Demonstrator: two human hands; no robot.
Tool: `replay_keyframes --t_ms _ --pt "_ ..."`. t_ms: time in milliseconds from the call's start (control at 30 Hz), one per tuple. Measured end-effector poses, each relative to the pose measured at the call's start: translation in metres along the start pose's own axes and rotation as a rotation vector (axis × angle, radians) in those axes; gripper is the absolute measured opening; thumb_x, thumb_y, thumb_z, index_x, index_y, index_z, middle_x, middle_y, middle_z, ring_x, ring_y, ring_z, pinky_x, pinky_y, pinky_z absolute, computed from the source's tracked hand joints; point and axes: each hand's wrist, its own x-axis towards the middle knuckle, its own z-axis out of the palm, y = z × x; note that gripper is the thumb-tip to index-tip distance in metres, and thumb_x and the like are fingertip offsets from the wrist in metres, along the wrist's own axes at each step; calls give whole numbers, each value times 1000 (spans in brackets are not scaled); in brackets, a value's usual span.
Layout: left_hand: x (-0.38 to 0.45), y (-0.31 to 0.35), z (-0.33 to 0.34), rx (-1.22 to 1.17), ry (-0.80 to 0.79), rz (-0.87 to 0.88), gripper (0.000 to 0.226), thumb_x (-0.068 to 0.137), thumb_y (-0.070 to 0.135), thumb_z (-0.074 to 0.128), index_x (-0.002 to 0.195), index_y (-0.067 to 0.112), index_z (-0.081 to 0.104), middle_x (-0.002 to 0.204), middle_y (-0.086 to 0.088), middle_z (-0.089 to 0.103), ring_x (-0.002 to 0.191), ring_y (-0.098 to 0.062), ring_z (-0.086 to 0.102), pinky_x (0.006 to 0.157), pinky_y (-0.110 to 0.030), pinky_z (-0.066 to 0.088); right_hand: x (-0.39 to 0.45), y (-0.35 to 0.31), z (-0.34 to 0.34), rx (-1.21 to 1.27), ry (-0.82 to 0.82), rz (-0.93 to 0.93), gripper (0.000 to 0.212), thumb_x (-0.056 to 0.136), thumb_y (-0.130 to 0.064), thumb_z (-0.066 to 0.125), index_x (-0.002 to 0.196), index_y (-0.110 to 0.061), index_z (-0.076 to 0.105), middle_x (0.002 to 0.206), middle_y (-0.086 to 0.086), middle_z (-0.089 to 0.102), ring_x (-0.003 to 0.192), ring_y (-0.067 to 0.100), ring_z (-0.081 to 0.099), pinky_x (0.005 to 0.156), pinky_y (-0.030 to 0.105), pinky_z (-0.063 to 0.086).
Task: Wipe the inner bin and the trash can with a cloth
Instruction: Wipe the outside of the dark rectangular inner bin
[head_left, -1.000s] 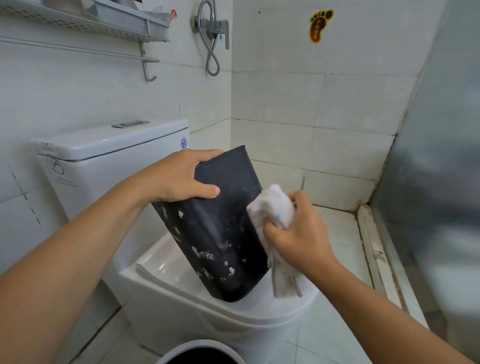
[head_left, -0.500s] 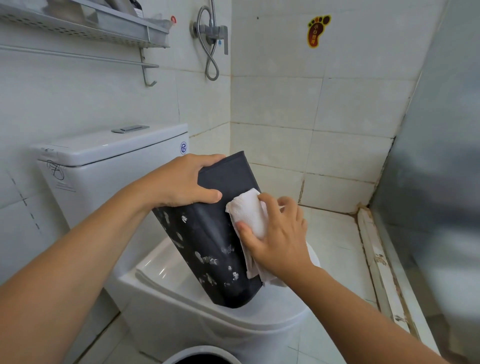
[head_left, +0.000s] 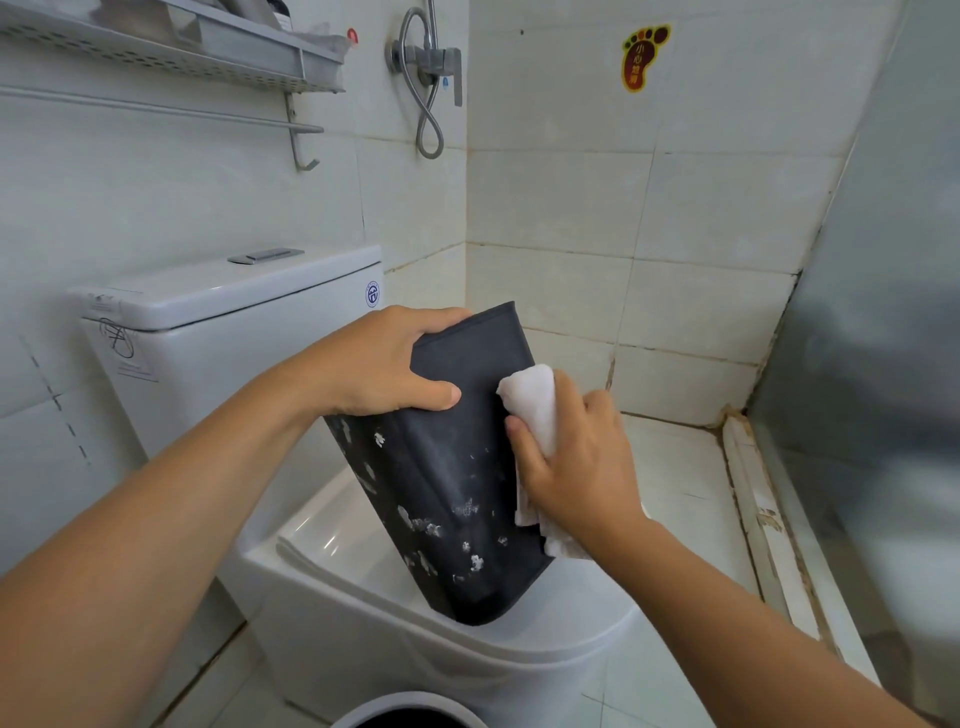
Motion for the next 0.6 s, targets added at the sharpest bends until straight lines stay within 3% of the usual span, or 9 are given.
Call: replay_keyframes --t_ms 133,267,367,467,533,600 --pt "1 0 1 -10 4 11 77 86 17 78 97 87 48 123 27 68 111 -3 69 102 -36 55 -9 -10 2 -35 -58 -53 64 98 -61 23 153 -29 28 101 8 49 86 30 50 79 45 48" --pt "4 -3 1 -6 -2 6 76 86 17 79 96 86 49 117 31 69 104 2 70 96 -26 55 -19 -8 5 1 2 -214 57 101 -50 43 148 -17 44 99 8 58 75 32 57 62 41 51" --pt "4 -8 0 -31 -3 -4 69 86 16 79 102 78 52 113 31 71 101 1 71 94 -25 56 -31 -13 -1 32 -52 -335 52 98 -51 50 142 -23 45 105 -1 65 83 26 62 64 35 48" --pt "4 -13 -1 -58 -12 -12 66 86 15 81 113 70 54 118 35 68 108 5 68 99 -20 53 -9 -4 -4 79 21 -156 42 97 -47 59 132 -27 47 105 -6 65 84 23 62 64 32 37" --pt "5 -14 0 -50 -10 -11 66 85 17 81 124 62 53 121 39 65 111 9 65 102 -19 51 5 5 -5 41 54 -56 36 98 -45 57 128 -27 52 101 -4 63 82 27 62 62 34 39" --pt "7 -13 1 -39 -4 -10 65 85 17 81 120 64 53 118 39 65 108 9 66 99 -17 52 -1 7 -7 0 62 -136 36 96 -45 56 127 -28 57 97 -3 62 79 28 61 60 36 44"
